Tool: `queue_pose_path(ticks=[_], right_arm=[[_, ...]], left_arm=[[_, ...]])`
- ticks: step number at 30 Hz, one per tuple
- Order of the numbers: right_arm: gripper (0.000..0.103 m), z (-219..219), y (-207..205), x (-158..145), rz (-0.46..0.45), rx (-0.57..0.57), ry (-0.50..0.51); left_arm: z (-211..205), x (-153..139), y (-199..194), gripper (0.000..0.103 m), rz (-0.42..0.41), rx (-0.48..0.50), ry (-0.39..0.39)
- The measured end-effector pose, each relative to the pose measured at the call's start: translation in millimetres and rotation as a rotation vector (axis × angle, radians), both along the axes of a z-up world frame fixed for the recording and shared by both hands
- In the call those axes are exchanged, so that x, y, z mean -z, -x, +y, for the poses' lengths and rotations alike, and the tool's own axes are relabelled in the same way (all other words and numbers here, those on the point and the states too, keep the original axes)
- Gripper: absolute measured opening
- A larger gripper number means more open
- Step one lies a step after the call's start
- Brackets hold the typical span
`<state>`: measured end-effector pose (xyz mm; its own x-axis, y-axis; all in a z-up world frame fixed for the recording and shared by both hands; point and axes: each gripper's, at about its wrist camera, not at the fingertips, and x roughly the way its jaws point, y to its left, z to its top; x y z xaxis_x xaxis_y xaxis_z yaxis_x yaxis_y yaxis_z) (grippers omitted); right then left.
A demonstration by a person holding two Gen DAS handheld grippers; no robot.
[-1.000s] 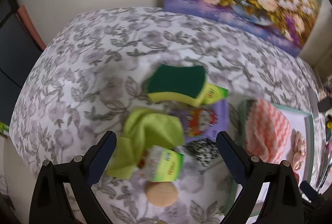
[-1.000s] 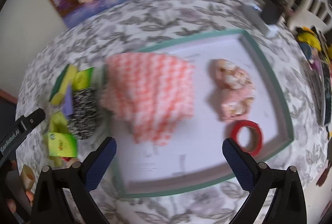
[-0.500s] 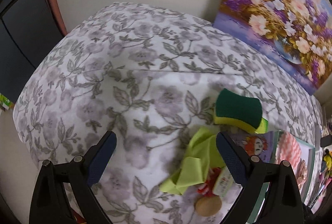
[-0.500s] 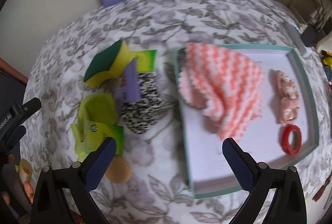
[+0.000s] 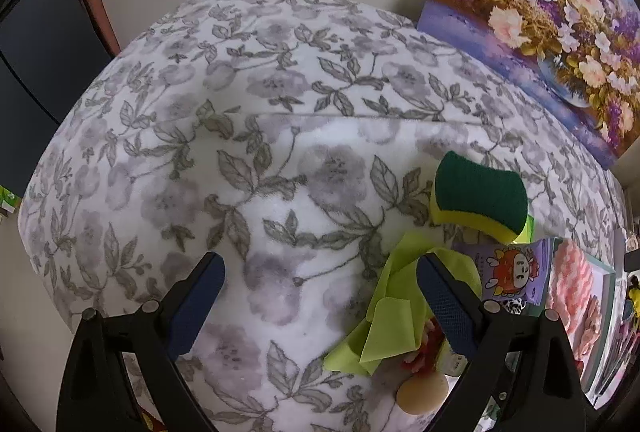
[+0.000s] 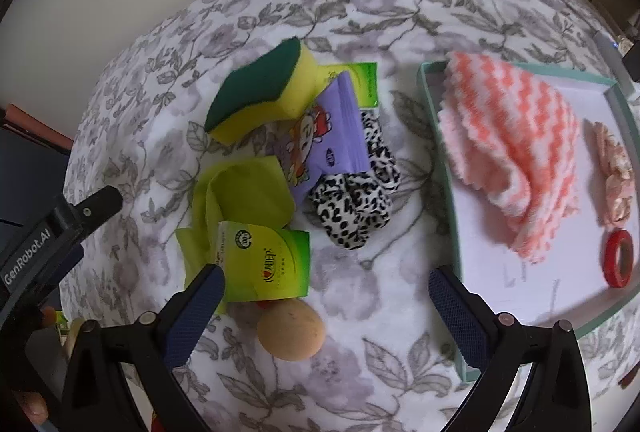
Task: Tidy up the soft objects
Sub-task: 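Reach both tools toward the lime cloth and yellow-green packet, then grasp the lime cloth with the left tool while the right tool grasps the yellow-green packet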
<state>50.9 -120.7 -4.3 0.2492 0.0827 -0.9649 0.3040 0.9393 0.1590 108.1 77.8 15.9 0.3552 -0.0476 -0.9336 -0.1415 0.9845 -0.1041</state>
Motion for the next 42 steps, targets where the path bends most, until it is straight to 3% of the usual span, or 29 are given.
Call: queue_pose_path(ticks=[10,18,22,24,29,32,36,38,42], right_arm=[[0.102,8.6,-8.6,25.7,0.03,-0.007,-0.085],[0.082,16.3,-15.2,44.8,0.069,-0.012,-0.095],[0.067,15.3,-14.7,46.5,0.058,-0.017,-0.101],[0.066,15.0,-14.7,46.7,0.057,-0.021,-0.099],[0.066,12.0,-14.4,45.2,0.06,-0.024,-0.086],[0.066,7.5,-12.5,44.3,0.066,-0.019,-0.068],[0.066,0.1,-9.1,42.3,0.069,-0.008,-0.065],[0.066,-1.9,-7.7,41.6,0.07,-0.008,-0.058],[0.066,-3.5,-5.9,40.9,0.074,-0.013,-0.054]], left_arm=[[-16.0,29.9,-6.2,0.097,0.083,0.047,0.013],[-27.8,53.3,-10.7,0.097,0.155,0.081,0.019],[-30.5,58.2,-11.5,0.097,0.167,0.091,0.017],[-32.6,60.2,-11.1,0.095,0.171,0.1,0.013],[-39.1,69.7,-10.3,0.068,0.197,0.114,0.014],[-43.8,80.2,-8.6,0.059,0.227,0.124,0.025],[-54.2,78.4,-2.4,0.043,0.192,0.14,0.002],[-62.5,76.8,-1.7,0.026,0.182,0.157,0.004],[-74.8,76.5,0.7,0.017,0.169,0.19,0.004]])
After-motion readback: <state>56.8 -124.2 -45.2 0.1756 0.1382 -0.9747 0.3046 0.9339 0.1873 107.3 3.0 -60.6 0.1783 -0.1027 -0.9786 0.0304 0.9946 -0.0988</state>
